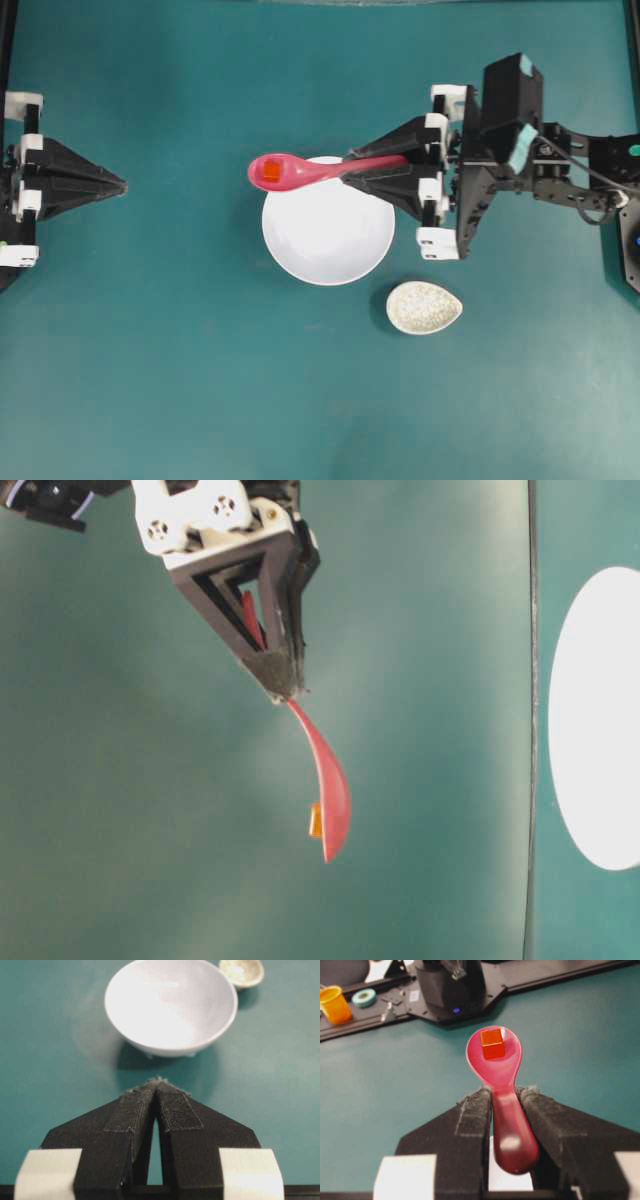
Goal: Grip the spoon and scoop the red block from the bowl with right arm.
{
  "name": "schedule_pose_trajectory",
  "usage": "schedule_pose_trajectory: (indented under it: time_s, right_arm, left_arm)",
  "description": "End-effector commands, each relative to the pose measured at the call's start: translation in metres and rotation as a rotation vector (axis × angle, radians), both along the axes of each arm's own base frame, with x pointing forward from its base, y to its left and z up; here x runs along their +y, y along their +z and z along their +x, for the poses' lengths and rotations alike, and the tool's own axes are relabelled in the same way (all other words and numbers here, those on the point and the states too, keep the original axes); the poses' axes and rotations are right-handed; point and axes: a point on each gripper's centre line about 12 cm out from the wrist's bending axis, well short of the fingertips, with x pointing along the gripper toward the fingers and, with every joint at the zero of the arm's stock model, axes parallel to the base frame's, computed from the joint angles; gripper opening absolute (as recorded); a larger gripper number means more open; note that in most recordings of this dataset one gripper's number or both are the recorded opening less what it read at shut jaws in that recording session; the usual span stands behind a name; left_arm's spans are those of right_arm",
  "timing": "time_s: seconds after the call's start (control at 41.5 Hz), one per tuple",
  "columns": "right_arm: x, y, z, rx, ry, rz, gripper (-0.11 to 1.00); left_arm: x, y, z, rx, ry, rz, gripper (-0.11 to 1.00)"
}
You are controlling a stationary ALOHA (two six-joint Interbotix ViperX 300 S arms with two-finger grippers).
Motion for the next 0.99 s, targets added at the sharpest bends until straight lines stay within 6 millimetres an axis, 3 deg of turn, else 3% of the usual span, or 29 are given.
schedule_pose_trajectory:
  time_s: [0.0,0.482,0.964]
  right_arm:
    - [0.003,0.014,-0.007,-0.051,0.005,-0.003,0.25]
    - [0.004,0.032,-0.051,-0.155,-0.003,-0.007,0.25]
    - [0.004,0.028,-0.049,-0.143,-0.002,-0.007,0.25]
  left_arm:
    - [0.001,0.007,0.003,-0.018,0.003,0.003,0.00]
    - [0.001,0.008,0.002,-0.027,0.007,-0.006,0.00]
    - [0.001,0.008,0.002,-0.025,0.006,-0.005,0.00]
